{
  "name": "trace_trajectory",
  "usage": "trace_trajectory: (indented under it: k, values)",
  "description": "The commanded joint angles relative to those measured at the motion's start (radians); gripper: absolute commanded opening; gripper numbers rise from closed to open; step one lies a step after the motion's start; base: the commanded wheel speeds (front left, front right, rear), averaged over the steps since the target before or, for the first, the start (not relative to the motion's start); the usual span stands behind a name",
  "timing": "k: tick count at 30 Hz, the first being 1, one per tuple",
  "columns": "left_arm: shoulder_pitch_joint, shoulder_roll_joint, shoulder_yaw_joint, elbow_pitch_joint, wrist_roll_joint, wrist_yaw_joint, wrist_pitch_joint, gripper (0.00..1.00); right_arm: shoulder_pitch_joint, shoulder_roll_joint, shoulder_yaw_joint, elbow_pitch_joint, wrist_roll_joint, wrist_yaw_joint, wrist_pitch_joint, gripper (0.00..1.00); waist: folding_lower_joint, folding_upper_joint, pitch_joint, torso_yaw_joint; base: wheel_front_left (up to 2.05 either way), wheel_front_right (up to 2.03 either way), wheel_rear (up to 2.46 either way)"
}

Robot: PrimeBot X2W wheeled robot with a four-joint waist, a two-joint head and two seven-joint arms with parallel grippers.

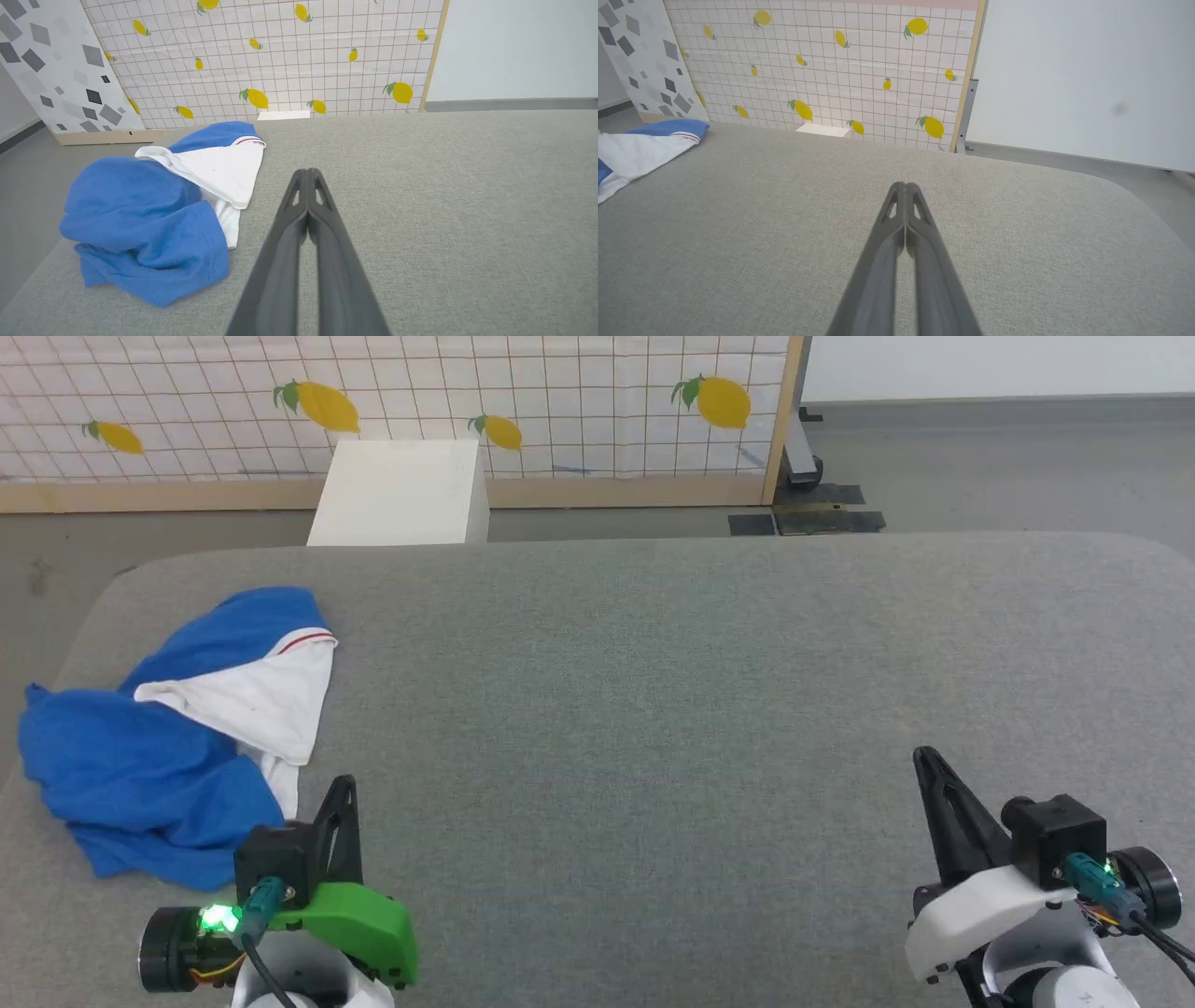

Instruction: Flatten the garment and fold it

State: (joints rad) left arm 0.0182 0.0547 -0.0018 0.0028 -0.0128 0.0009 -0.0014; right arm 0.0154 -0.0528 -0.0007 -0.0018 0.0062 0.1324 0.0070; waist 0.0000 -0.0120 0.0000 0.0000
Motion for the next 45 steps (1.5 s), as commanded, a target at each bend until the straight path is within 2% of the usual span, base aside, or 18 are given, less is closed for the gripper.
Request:
trace_trajectory:
  k: [1, 18, 19, 20, 45]
  values:
    - [-0.018, -0.005, 0.002, -0.003, 0.013, -0.001, 0.001, 0.0, -0.015, 0.003, 0.001, 0.002, -0.006, -0.002, -0.007, 0.0, 0.0, 0.012, 0.0, 0.0, 0.0, 0.0, 0.0]
    - [-0.018, -0.005, 0.002, -0.003, 0.013, -0.001, 0.001, 0.0, -0.015, 0.003, 0.001, 0.002, -0.006, -0.002, -0.007, 0.0, 0.0, 0.012, 0.0, 0.0, 0.0, 0.0, 0.0]
    - [-0.018, -0.005, 0.002, -0.003, 0.013, -0.001, 0.001, 1.0, -0.015, 0.003, 0.001, 0.002, -0.006, -0.002, -0.007, 1.0, 0.0, 0.012, 0.0, 0.0, 0.0, 0.0, 0.0]
    - [0.001, 0.0, -0.001, 0.0, -0.001, 0.0, 0.0, 1.0, 0.0, 0.0, 0.0, 0.0, 0.0, 0.0, 0.0, 1.0, 0.0, 0.0, 0.0, 0.0, 0.0, 0.0, 0.0]
    - [-0.011, -0.001, -0.024, 0.042, -0.029, -0.024, -0.05, 1.0, 0.007, 0.0, -0.019, 0.034, 0.041, 0.0, -0.05, 1.0, 0.0, 0.0023, -0.007, 0.0, 0.0, 0.0, 0.0]
